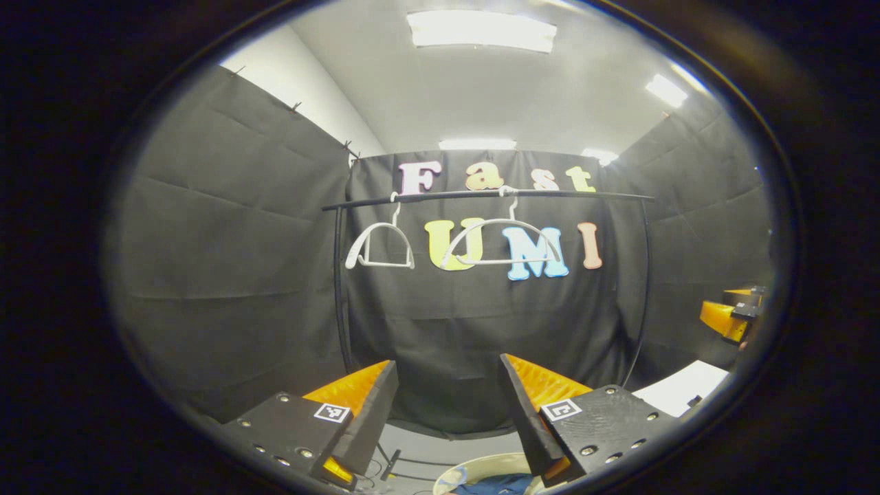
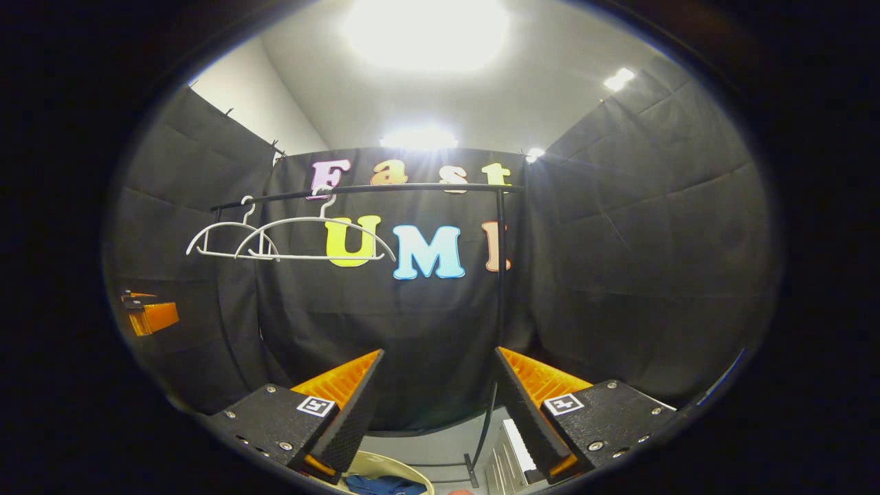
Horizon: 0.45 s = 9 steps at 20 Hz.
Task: Grasp the clothes on the hanger with both hands and then place them into the laundry hamper below.
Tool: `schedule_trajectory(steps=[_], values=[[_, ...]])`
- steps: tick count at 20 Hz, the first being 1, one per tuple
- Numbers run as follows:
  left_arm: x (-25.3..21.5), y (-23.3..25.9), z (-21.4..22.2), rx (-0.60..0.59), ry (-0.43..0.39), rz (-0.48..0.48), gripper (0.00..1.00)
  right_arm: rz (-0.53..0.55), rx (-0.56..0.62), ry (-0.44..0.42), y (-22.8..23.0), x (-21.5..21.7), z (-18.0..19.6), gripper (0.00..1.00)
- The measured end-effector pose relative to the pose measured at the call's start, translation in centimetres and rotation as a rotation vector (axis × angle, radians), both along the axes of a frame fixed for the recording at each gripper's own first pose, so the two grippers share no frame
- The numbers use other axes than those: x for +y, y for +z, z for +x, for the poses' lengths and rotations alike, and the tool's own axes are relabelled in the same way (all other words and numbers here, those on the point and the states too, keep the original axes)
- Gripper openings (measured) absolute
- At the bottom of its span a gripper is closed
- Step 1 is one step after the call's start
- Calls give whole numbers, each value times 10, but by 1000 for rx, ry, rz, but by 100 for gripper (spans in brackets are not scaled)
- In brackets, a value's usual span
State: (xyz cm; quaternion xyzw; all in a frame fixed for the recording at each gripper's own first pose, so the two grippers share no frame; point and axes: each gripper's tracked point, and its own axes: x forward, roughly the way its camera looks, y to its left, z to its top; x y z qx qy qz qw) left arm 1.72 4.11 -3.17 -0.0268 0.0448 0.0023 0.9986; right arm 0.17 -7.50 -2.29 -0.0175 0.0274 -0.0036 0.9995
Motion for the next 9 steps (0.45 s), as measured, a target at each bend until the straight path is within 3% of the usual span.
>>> schedule_trajectory(steps=[9], values=[[2,11,4,-25,7,-9,91,6,-28,5,13,5,4,95]])
